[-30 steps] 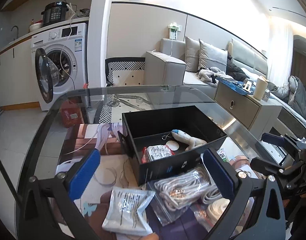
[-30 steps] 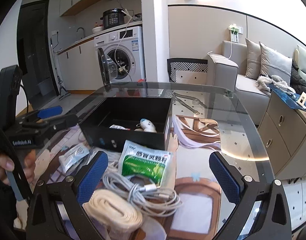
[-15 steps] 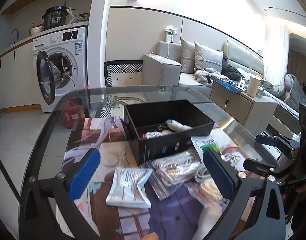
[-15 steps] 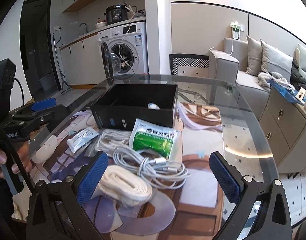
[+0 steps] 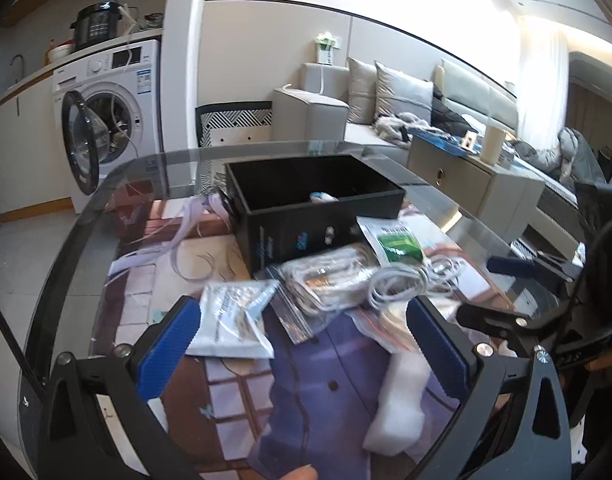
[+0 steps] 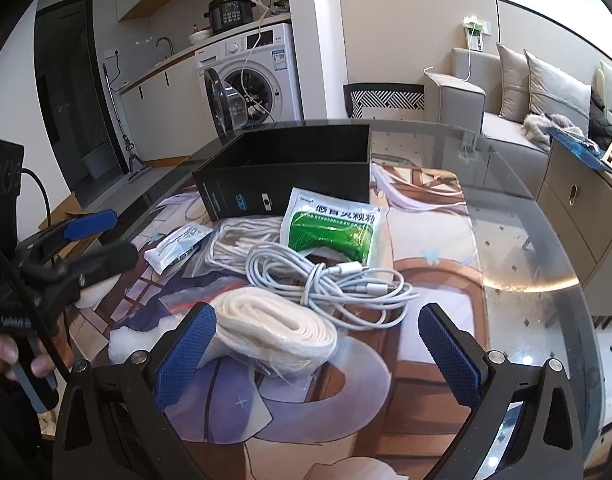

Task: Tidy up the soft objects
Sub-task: 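Withdraw both open grippers from the black box back over the table, then close the left gripper on the white foam block while the right gripper moves toward the bagged strap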

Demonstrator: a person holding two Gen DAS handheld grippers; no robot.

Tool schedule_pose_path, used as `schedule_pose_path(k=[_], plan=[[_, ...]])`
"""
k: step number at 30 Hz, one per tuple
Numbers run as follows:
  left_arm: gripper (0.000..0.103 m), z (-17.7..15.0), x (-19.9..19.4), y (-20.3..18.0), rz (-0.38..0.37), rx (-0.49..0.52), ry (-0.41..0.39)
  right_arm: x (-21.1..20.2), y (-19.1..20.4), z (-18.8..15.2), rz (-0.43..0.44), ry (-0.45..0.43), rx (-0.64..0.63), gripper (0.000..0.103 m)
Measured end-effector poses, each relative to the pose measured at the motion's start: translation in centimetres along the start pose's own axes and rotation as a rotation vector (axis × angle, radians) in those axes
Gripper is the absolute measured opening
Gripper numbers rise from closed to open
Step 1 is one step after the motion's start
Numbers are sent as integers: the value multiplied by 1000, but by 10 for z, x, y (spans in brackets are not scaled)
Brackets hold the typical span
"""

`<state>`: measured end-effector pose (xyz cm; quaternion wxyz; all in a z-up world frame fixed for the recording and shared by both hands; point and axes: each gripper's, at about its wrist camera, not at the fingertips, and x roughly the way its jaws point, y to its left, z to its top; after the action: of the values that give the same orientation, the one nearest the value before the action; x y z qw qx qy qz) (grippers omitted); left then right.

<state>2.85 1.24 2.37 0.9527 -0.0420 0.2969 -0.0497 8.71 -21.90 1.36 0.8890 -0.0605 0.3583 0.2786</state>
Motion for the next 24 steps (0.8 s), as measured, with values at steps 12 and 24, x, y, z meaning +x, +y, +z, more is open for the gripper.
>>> schedule_pose_path(k=[12,24], plan=[[103,-14,5,-14,-51,48,60,5,0,-4,-11,17,3,103],[103,-22,15,-28,-109,105,125,15,-6,-7,-36,53,17,103]])
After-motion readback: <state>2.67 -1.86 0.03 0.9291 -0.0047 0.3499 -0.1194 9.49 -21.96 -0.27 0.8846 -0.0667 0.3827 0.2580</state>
